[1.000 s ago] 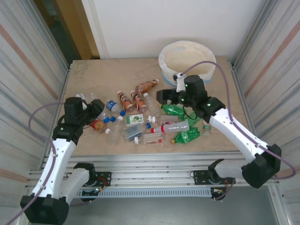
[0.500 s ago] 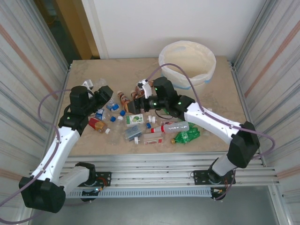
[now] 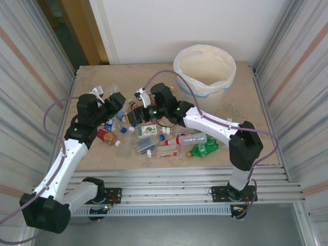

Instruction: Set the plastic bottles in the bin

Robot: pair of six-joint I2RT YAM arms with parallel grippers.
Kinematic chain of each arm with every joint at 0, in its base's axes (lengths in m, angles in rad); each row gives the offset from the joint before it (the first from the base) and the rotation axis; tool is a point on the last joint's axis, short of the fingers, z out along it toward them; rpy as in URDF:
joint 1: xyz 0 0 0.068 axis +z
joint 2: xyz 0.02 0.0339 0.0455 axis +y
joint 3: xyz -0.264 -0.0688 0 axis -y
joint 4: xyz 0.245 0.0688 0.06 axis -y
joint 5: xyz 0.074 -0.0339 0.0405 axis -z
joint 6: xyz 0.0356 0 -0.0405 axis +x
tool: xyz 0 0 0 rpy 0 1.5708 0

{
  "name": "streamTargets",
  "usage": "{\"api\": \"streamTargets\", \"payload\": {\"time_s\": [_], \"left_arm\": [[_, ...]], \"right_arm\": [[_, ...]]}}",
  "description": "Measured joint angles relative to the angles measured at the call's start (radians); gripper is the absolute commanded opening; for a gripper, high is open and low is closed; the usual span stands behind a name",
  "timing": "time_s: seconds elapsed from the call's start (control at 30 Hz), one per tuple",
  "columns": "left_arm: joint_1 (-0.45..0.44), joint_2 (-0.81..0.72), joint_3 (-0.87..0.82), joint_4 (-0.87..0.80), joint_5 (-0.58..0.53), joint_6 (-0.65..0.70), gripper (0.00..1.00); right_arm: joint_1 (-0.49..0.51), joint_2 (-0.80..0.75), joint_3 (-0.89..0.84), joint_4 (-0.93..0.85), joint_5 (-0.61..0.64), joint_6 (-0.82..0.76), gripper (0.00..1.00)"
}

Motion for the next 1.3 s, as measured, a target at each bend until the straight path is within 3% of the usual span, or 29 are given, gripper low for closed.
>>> {"api": "streamTargets", "payload": {"time_s": [0.2,0.37,0.47,0.57,0.6,0.9,1.1,1.3], "left_arm": [[0.0,0.0,0.0,0.002,0.0,-0.003,0.31],[-0.003,0.001,0.0,0.011,-0.006,-0.003,0.4],[-0.005,0.003,0.0,0.014,-0.008,-0.003,0.6],[-0.006,0.003,0.0,0.016,-0.004,-0.008,0.96],[-0.007,0.003,0.0,0.016,-0.002,-0.007,0.99],[-0.011,-0.091,0.013,-0.064,-0.049,0.05,0.99],[-0.011,-0.244,0.016,-0.131,-0.145,0.113,0.99],[-0.011,-0.356,0.016,-0.206,-0.269,0.163,0.99]], "right_arm": [[0.0,0.011,0.011,0.021,-0.013,0.003,0.4],[0.003,0.013,0.014,0.029,-0.015,0.02,0.22],[0.003,0.014,0.014,0.03,-0.014,0.024,0.12],[0.003,0.014,0.014,0.029,-0.012,0.025,0.08],[0.003,0.014,0.014,0.029,-0.01,0.025,0.07],[-0.03,0.001,0.014,-0.018,0.039,0.025,0.01],[-0.088,-0.07,0.028,-0.139,0.089,0.012,0.0],[-0.154,-0.153,0.152,-0.322,0.184,-0.058,0.0]]}}
